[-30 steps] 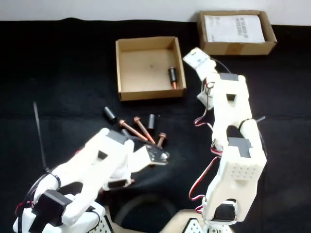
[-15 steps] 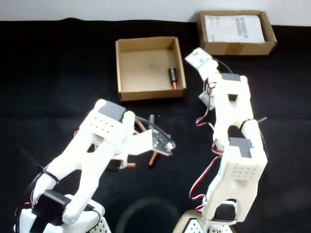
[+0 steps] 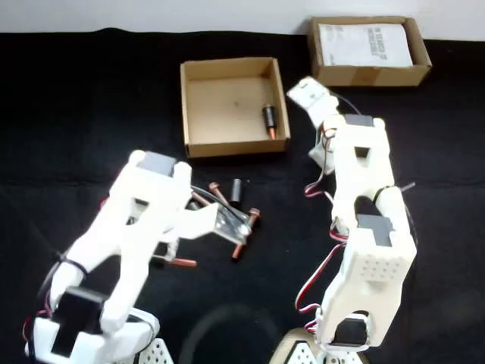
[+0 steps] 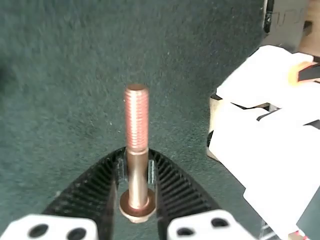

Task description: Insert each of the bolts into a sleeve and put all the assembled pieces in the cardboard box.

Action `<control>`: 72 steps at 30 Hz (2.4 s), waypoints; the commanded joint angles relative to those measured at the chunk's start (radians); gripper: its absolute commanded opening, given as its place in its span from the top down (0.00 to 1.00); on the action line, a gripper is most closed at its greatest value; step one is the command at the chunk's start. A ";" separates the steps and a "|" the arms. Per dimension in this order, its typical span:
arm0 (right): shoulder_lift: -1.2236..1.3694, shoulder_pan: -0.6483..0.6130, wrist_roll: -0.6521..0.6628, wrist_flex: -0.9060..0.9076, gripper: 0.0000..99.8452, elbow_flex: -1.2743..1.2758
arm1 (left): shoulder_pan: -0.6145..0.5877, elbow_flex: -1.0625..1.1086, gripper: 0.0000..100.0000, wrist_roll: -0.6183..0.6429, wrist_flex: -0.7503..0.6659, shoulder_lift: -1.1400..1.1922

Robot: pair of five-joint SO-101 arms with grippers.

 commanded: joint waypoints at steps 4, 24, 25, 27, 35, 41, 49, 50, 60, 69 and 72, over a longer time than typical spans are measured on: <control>-0.070 0.008 0.006 0.042 0.99 -0.045 | -0.028 -0.165 0.99 -0.730 -0.020 0.199; -0.070 -0.010 -0.074 0.007 0.99 -0.053 | -0.179 -0.248 0.99 0.601 -0.350 0.295; -0.070 -0.010 -0.074 0.007 0.99 -0.053 | -0.182 -0.243 0.99 0.601 -0.348 0.295; -0.070 -0.010 -0.074 -0.001 0.99 -0.050 | -0.186 -0.211 0.99 0.580 -0.348 0.294; -0.068 -0.007 -0.074 -0.012 0.99 -0.047 | -0.262 -0.140 0.99 0.074 -0.344 0.294; -0.068 -0.010 -0.074 -0.013 0.99 -0.047 | -0.262 -0.087 0.99 0.061 -0.411 0.297; -0.068 -0.010 -0.072 -0.013 0.99 -0.051 | -0.268 -0.033 0.85 0.219 -0.499 0.271; -0.068 -0.012 -0.072 -0.013 0.99 -0.051 | -0.269 -0.033 0.84 0.239 -0.499 0.263; -0.070 -0.012 -0.072 -0.013 0.99 -0.054 | -0.364 -0.248 0.84 0.825 -0.485 0.012; -0.074 -0.012 -0.072 -0.021 0.99 -0.058 | -0.321 -0.415 0.85 1.659 0.006 -0.208; -0.074 -0.012 -0.071 -0.062 0.99 -0.058 | -0.239 -0.395 0.88 1.795 0.058 -0.209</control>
